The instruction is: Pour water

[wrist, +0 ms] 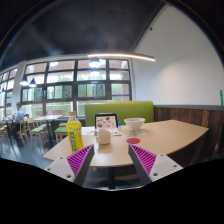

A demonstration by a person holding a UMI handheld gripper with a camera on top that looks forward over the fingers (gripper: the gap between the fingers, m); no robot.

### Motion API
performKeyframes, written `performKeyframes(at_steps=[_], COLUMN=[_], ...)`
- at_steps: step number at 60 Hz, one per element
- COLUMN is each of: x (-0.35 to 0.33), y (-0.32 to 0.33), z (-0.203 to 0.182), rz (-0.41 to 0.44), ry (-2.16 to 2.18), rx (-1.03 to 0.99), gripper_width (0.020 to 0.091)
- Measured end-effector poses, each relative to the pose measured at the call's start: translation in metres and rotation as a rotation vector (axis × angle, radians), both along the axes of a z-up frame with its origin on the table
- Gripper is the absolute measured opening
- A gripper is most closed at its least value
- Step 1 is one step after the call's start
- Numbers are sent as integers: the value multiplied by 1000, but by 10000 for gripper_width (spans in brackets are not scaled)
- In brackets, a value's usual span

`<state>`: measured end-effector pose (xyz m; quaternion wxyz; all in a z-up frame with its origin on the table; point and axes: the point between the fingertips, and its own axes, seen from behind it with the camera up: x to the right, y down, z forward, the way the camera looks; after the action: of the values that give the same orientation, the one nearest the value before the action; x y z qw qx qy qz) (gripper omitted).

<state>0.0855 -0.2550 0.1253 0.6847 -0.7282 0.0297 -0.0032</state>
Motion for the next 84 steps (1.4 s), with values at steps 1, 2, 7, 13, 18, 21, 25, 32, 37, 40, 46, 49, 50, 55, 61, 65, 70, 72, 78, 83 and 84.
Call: performKeyframes(at_steps=[1,2,7,13,18,21,25,32,37,40,46,49,50,55,61,65,70,72,78,83,84], x=[-6,-6,-9,-27,-51,-68,-96,-135,-144,-158,-164,-163,-156,-164,-173,-178,-195,-203,-228,-252,-255], y=[-3,-4,-7,-1,12,21,38,88,131,148,187,202,211,218,221,220,222,224,249,274,279], z=[4,4,7,10,5,2,-7,-31,-45,-43,-43,-43,-48,-47,-45,-45,-44,-40,-17,14,24], rz=[0,1,1,35,78,90,102,125,103,73,23,-12,-24,-17,22,56,103,130,209,298,316], ry=[1,-1,-16,-16,-18,-26,-29,-48,-87,-99,-116,-143,-153,-154,-213,-212,-196,-175,-18,254,326], rx=[-2,-3,-7,12,1,5,1,-32,-32,-34,-20,-24,-26,0,24,17,-11,-16,-6,14,24], gripper_width=[801,799,800,809,824,823,823,810,800,797,792,679,603,392,275,291,244,244,243,243,243])
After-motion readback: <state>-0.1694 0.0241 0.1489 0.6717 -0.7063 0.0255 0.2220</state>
